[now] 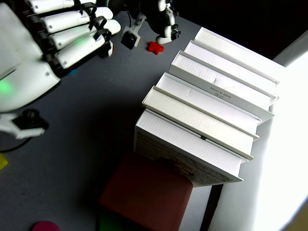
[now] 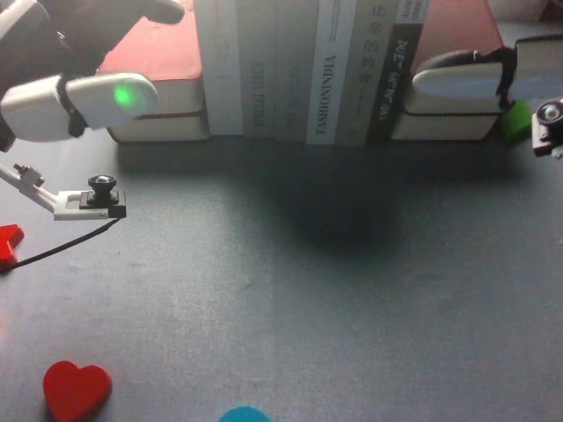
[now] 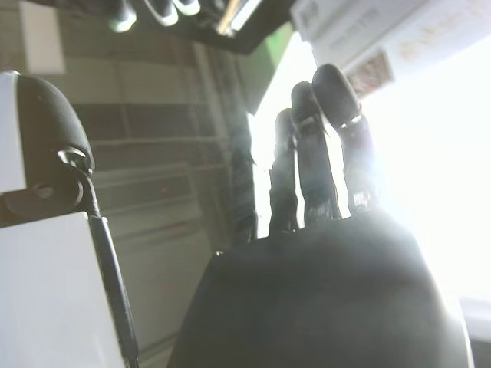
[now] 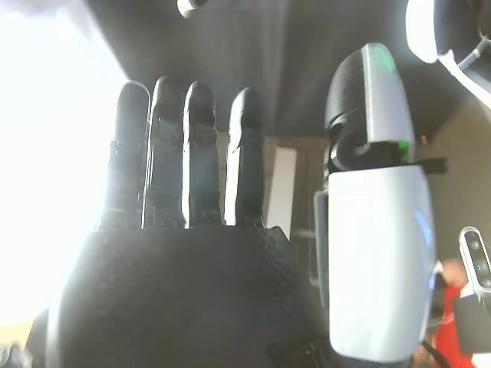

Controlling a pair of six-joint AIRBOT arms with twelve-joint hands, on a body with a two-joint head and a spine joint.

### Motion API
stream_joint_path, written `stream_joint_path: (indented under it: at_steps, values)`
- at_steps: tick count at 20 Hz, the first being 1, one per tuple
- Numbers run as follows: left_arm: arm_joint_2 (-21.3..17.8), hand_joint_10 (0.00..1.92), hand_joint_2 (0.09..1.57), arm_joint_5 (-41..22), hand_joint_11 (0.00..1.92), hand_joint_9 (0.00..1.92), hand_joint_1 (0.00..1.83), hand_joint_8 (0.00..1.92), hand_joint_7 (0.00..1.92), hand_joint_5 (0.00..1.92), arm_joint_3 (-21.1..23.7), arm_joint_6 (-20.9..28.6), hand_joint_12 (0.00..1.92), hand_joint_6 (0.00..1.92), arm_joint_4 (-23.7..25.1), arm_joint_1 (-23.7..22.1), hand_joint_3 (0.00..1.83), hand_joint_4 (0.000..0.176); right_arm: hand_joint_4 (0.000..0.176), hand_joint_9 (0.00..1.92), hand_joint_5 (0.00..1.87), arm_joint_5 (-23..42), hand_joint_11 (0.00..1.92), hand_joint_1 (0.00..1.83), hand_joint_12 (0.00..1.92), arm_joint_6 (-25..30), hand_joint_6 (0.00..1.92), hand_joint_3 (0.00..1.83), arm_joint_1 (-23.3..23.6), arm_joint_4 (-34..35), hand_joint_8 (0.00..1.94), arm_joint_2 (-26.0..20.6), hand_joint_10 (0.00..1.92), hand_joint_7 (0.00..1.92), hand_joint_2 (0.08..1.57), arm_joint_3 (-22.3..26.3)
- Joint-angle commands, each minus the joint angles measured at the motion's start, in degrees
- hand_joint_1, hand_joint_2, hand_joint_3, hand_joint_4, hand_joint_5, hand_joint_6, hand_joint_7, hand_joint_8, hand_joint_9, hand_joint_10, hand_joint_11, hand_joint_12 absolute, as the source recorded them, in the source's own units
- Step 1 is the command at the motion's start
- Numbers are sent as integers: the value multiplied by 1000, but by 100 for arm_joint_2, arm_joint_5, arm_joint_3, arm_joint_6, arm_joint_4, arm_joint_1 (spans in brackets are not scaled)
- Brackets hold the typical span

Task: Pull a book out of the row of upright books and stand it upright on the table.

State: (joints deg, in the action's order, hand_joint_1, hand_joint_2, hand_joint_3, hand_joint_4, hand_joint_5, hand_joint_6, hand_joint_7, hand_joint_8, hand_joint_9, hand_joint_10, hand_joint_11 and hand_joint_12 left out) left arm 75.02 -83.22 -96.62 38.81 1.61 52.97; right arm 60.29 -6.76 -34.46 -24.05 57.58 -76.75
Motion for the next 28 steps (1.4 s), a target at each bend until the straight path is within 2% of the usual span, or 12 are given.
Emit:
stream_joint_path:
  at_steps: [1,2,4,5,7,13,17,19,21,23,25,28]
  values:
    - [-13,0,921,-659,0,6,873,0,12,146,25,54,400,22,-229,2,1,142,44,43,324,367,0,872,668,16,3,6,126,315,0,10,16,96,1044,-35]
    - [-35,0,935,-681,0,0,829,0,2,117,44,54,79,10,-273,44,3,151,65,8,320,191,0,786,133,-37,5,10,193,310,10,9,2,61,1067,-95]
    - [-63,0,934,-711,0,0,704,0,0,106,68,54,2,4,-311,86,2,173,137,0,288,-146,0,627,296,-143,7,8,348,210,0,7,0,3,1044,-174]
    - [-76,0,944,-731,0,0,693,0,0,105,77,54,0,3,-314,88,6,171,132,0,282,-319,0,535,686,-183,4,3,466,120,0,9,0,0,1050,-212]
    - [-87,0,927,-735,0,0,715,0,0,153,80,54,0,21,-314,70,0,165,106,0,326,-584,0,417,79,-202,8,5,712,-76,0,49,0,0,1121,-292]
    - [-119,0,924,-758,13,0,778,0,0,210,109,54,9,20,-303,41,1,133,137,0,493,-1153,0,324,0,-202,12,5,1120,-450,0,190,0,0,1134,-566]
    - [-137,0,937,-795,11,0,813,0,0,236,130,54,18,18,-304,45,1,144,54,0,552,-1655,0,407,0,-210,25,10,1494,-824,0,226,0,0,1165,-698]
    - [-166,0,927,-837,0,0,873,0,0,261,156,54,0,21,-342,52,0,156,89,0,588,-1855,0,362,0,-215,30,0,1600,-989,0,230,0,0,1122,-720]
    - [-230,0,932,-905,0,0,899,0,0,278,200,54,0,21,-414,89,0,139,61,0,598,-1927,0,385,0,-215,29,2,1601,-1041,0,232,0,0,1144,-720]
    - [-334,0,906,-960,0,0,851,0,0,270,280,54,0,13,-514,181,0,146,107,0,664,-1982,0,399,0,-220,48,0,1601,-1081,0,235,0,0,1115,-723]
    - [-394,0,934,-1030,0,0,833,0,0,242,331,54,0,0,-607,264,3,135,113,0,678,-2039,0,436,0,-233,43,0,1604,-1126,0,235,0,0,1102,-740]
    - [-411,0,958,-1080,0,0,869,0,0,250,358,54,0,4,-652,324,11,133,75,0,674,-2180,0,471,0,-261,32,0,1675,-1310,0,235,0,0,1106,-773]
